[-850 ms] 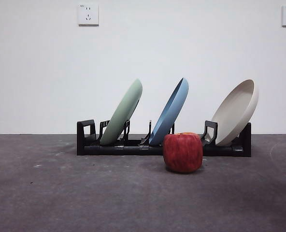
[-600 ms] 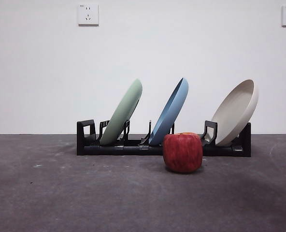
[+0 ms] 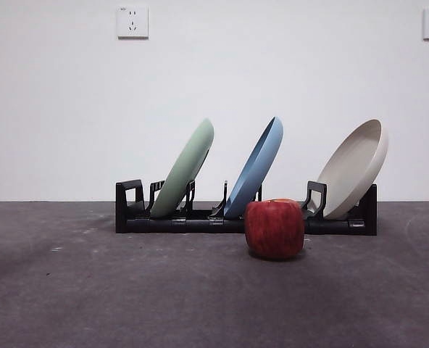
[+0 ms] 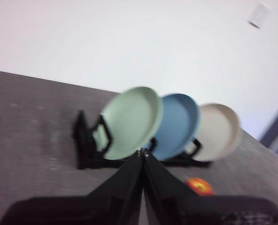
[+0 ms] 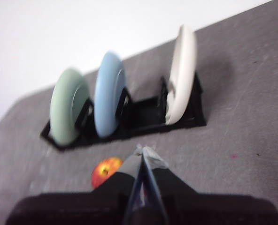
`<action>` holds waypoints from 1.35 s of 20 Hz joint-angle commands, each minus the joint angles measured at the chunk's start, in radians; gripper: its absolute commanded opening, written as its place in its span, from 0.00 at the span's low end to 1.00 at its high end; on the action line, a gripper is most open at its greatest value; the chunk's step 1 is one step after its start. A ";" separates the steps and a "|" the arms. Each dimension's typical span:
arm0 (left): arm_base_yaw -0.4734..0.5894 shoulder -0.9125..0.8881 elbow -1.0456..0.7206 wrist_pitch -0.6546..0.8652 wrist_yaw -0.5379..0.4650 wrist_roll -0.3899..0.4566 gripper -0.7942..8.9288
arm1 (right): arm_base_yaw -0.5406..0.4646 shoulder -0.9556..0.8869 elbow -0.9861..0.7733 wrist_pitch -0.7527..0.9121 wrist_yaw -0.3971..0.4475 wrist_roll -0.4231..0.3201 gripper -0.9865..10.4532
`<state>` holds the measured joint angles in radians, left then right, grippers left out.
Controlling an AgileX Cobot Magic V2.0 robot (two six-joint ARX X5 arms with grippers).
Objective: Take the green plate from the plate rack,put the plate on the table,take the apple from the table,put the apple in the plate
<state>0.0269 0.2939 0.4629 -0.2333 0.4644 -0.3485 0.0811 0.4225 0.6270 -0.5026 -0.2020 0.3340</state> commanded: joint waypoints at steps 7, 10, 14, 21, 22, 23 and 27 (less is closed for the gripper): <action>-0.002 0.165 0.256 -0.263 0.243 0.219 0.07 | 0.002 0.209 0.352 -0.364 -0.165 -0.326 0.07; -0.008 0.193 0.319 -0.389 0.307 0.303 0.07 | 0.005 0.254 0.425 -0.478 -0.204 -0.396 0.07; -0.023 0.208 0.379 -0.511 0.323 0.380 0.07 | 0.008 0.280 0.461 -0.545 -0.216 -0.439 0.08; -0.027 0.216 0.411 -0.517 0.296 0.375 0.82 | 0.008 0.280 0.461 -0.545 -0.211 -0.433 0.69; -0.027 0.222 0.412 -0.517 0.296 0.375 0.82 | 0.008 0.280 0.461 -0.545 -0.211 -0.428 0.69; -0.027 0.229 0.412 -0.516 0.296 0.375 0.82 | 0.008 0.280 0.461 -0.545 -0.211 -0.428 0.69; -0.050 0.285 0.435 -0.476 0.294 0.376 0.82 | 0.008 0.284 0.461 -0.545 -0.212 -0.428 0.69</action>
<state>-0.0185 0.5774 0.8928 -0.7219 0.7609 0.0147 0.0860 0.7052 1.0855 -1.0515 -0.4156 -0.0937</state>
